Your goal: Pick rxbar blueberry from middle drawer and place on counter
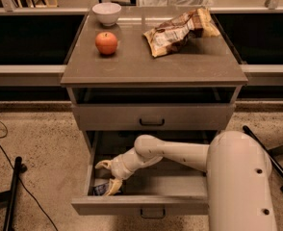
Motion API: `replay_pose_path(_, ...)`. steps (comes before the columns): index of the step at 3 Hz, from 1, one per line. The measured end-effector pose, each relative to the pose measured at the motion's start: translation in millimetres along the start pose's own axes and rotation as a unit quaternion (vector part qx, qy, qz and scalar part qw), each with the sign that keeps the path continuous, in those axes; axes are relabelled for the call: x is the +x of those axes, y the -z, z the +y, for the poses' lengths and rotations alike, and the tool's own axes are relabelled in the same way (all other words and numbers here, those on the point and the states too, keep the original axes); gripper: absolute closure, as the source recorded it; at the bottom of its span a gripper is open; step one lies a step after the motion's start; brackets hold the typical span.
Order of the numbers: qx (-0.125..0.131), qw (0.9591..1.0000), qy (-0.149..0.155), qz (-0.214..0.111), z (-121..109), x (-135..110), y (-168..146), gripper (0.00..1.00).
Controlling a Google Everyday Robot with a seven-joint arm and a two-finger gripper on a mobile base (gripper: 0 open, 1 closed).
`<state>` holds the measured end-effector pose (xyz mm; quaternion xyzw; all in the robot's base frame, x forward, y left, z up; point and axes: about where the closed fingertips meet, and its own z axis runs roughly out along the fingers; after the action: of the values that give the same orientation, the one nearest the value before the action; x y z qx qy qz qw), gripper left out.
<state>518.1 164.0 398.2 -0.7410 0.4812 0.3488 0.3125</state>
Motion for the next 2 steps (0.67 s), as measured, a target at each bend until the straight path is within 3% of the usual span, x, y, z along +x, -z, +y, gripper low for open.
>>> replay_pose_path(2, -0.045, 0.9982, -0.036, 0.016, 17, 24, -10, 0.25)
